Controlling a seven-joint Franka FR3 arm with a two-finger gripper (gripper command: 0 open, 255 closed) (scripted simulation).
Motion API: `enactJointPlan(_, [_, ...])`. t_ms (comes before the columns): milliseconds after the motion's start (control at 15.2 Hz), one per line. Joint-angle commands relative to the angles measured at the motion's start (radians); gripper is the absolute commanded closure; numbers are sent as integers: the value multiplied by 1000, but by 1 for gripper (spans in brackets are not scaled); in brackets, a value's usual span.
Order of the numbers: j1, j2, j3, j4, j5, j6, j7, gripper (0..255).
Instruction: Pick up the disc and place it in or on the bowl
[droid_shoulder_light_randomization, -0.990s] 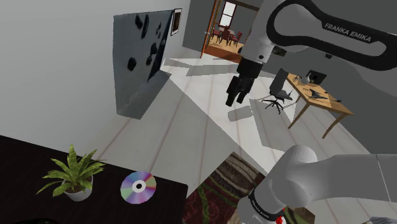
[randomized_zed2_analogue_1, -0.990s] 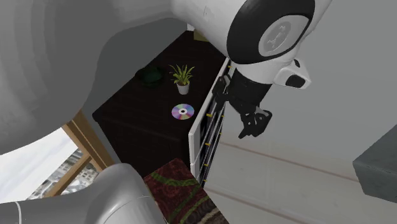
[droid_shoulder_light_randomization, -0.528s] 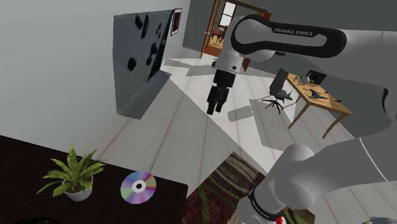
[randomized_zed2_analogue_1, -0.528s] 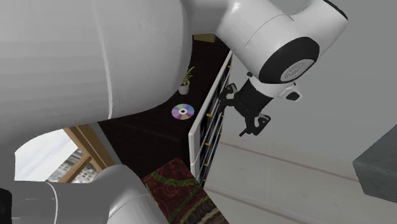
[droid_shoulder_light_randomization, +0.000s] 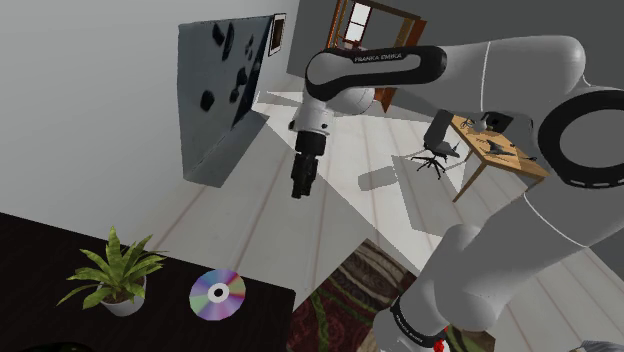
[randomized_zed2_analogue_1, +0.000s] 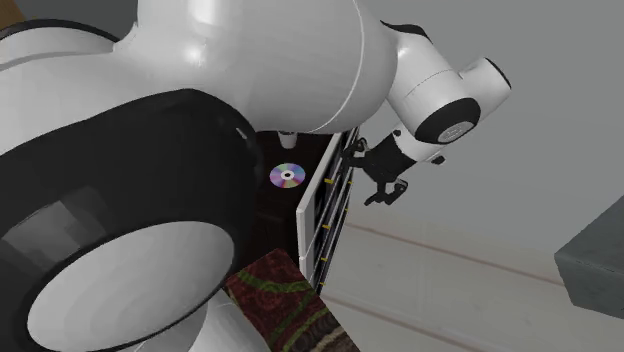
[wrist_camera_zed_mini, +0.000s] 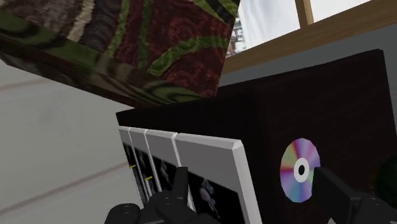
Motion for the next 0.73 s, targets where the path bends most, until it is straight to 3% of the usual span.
enactJointPlan(0, [22,83,7,30,47,1,-57,0])
enactJointPlan(660, [89,463,99,253,226,-82,-287,0])
